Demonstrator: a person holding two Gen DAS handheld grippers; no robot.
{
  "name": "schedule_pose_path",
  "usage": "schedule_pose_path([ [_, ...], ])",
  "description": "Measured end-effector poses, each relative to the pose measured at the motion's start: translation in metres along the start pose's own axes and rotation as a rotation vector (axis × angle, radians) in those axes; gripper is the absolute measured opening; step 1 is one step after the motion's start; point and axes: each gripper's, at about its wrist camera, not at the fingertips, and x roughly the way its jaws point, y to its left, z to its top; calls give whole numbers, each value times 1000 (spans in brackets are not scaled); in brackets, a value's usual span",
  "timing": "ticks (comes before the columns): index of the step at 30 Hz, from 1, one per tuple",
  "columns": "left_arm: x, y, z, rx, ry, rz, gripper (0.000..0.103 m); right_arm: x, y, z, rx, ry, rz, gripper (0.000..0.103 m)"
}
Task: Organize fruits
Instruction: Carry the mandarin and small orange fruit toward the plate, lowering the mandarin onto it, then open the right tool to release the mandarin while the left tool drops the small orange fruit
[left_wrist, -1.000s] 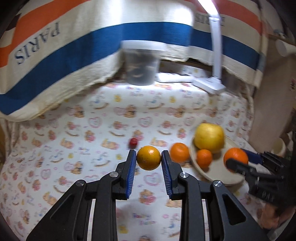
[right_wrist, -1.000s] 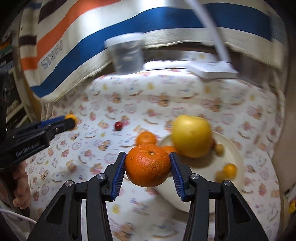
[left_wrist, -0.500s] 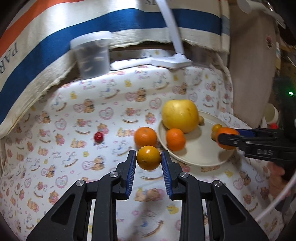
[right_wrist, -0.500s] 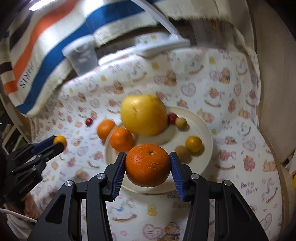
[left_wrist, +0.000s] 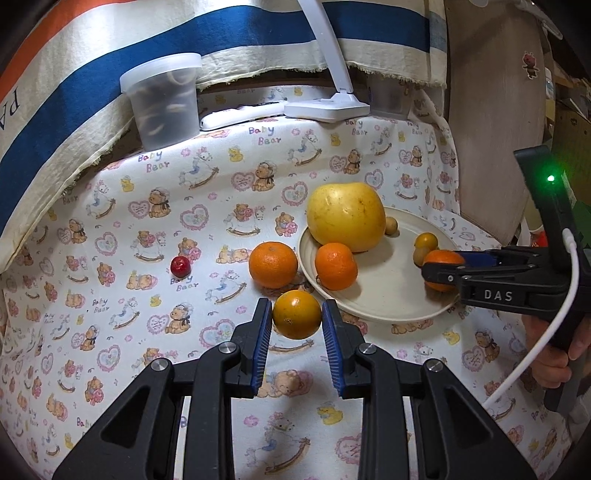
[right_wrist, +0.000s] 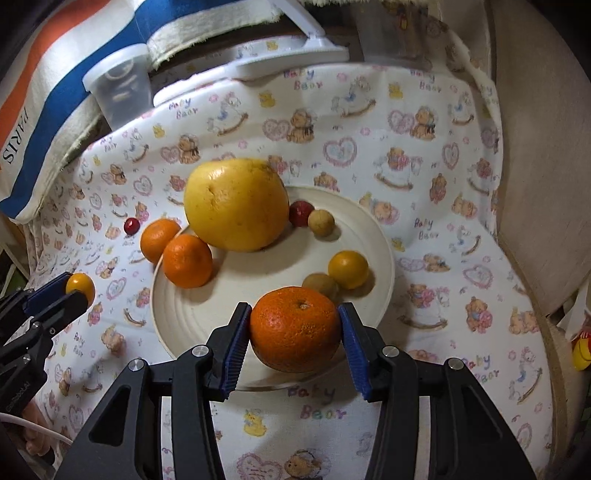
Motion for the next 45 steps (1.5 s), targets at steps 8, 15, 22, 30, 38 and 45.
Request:
schedule_pose_path([
  [8,2,-12,1,20,8,-23,27,-15,-15,3,88,-79,-11,62],
  [15,20,-31,17,25,43,-69,27,-21,-17,5,91,-109,-36,62],
  [22,40,-40,28,-9,101,-135,27,-29,-21,5,100,-135,-41,63],
  [30,48,-45,28,-8,126,-144,27,-34,-25,5,110,-152,-47,69],
  [38,36,-42,30,1,81,-104,60,-35,-26,4,116,-162,-51,75],
  [45,10,-22,31,-37,-35,-64,85,-40,-18,3,73,-194,-67,80],
])
